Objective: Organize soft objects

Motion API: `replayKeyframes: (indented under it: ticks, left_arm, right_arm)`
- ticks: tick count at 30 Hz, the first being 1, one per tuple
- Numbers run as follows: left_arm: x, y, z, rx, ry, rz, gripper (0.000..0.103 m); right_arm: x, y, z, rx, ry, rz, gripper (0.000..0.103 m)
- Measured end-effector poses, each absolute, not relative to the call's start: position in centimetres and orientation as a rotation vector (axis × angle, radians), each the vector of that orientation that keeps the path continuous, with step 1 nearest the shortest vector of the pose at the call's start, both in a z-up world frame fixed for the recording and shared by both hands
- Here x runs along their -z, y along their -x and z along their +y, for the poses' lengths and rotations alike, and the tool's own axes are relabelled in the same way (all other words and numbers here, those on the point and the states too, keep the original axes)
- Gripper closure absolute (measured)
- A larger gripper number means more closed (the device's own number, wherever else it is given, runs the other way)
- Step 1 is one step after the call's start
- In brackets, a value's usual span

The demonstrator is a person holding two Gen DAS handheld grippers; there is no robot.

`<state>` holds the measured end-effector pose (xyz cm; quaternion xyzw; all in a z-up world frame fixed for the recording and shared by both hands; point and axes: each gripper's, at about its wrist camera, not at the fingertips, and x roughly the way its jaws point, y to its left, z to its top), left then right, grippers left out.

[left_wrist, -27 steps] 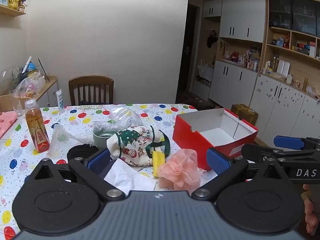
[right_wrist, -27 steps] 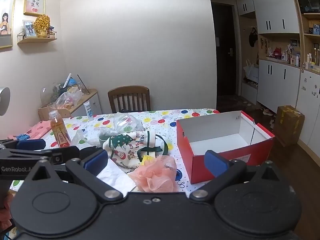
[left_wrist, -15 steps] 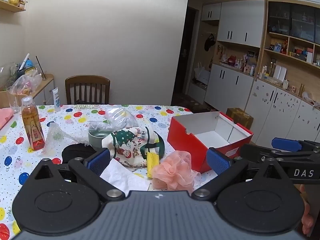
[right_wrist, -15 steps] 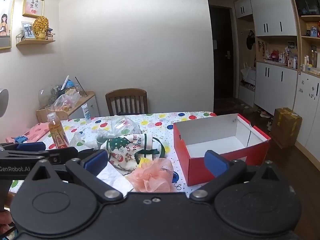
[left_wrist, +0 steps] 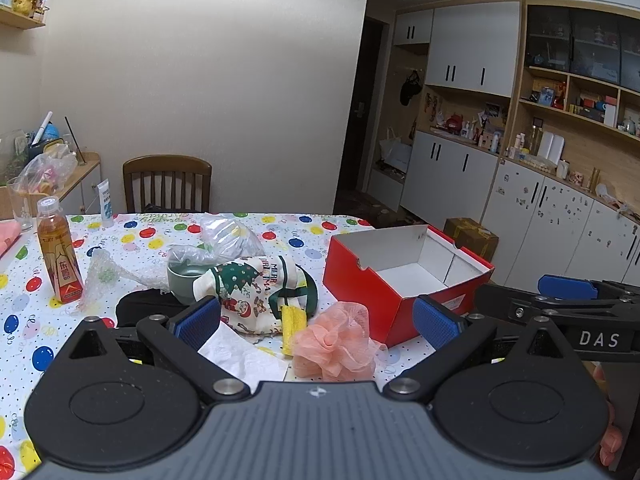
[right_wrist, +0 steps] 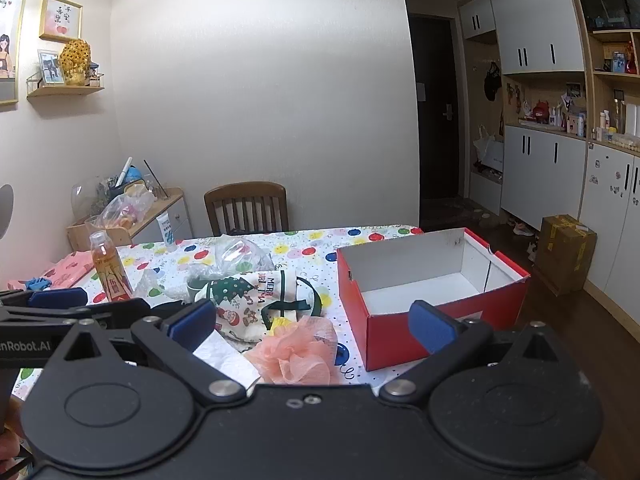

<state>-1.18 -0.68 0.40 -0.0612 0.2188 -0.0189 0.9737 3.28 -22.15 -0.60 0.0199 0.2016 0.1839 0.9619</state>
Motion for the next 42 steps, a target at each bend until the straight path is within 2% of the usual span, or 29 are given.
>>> replayKeyframes:
  ticks: [42]
  left_arm:
    - [-0.9,3.1,-3.0,-0.018,0.101,0.424,0.000]
  right_arm:
    - [0.2,-2.1,-23.5,-0.413,-0.037,0.378,0.000]
